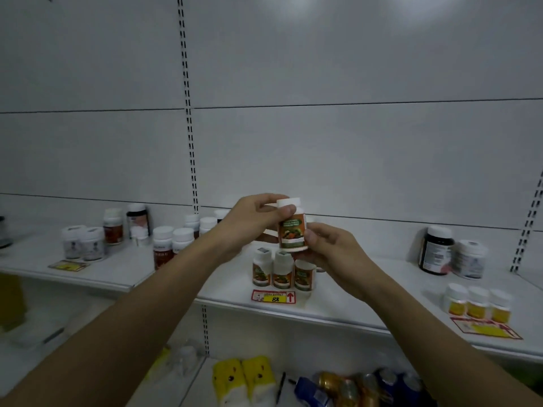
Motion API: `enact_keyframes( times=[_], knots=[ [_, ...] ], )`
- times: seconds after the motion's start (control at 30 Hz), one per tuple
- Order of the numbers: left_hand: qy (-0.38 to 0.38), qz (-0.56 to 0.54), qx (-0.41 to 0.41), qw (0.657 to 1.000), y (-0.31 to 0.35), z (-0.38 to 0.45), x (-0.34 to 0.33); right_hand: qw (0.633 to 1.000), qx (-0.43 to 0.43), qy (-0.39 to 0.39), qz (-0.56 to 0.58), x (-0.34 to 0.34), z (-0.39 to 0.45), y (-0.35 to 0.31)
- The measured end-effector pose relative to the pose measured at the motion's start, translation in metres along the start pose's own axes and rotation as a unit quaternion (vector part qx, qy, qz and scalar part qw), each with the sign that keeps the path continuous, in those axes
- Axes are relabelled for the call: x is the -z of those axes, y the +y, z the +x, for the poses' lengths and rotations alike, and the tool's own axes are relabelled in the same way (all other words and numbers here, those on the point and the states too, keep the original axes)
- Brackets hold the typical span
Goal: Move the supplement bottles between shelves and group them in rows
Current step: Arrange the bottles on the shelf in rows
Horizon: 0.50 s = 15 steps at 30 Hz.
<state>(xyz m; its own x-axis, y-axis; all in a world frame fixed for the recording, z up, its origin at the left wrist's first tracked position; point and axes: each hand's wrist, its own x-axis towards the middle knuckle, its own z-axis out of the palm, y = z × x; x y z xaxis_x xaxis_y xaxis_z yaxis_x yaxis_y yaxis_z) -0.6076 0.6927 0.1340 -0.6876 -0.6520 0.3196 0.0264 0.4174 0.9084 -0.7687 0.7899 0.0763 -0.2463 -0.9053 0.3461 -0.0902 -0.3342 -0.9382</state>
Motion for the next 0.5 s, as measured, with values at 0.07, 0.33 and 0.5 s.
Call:
enact_keyframes(
  times=[0.07,0.33,0.5],
  knots=[
    [0.010,-0.009,0.000,1.000,-0.001,-0.007,0.000,1.000,-0.007,-0.020,0.020,0.000,-0.001,0.004],
    [0.080,-0.027,-0.012,0.996,-0.011,0.001,0.012,0.987,0.003,0.107,-0.121,0.012,0.009,0.023],
    [0.108,-0.006,-0.016,0.994,-0.030,0.028,0.032,0.865,-0.114,0.152,-0.464,0.057,0.011,0.079]
  ],
)
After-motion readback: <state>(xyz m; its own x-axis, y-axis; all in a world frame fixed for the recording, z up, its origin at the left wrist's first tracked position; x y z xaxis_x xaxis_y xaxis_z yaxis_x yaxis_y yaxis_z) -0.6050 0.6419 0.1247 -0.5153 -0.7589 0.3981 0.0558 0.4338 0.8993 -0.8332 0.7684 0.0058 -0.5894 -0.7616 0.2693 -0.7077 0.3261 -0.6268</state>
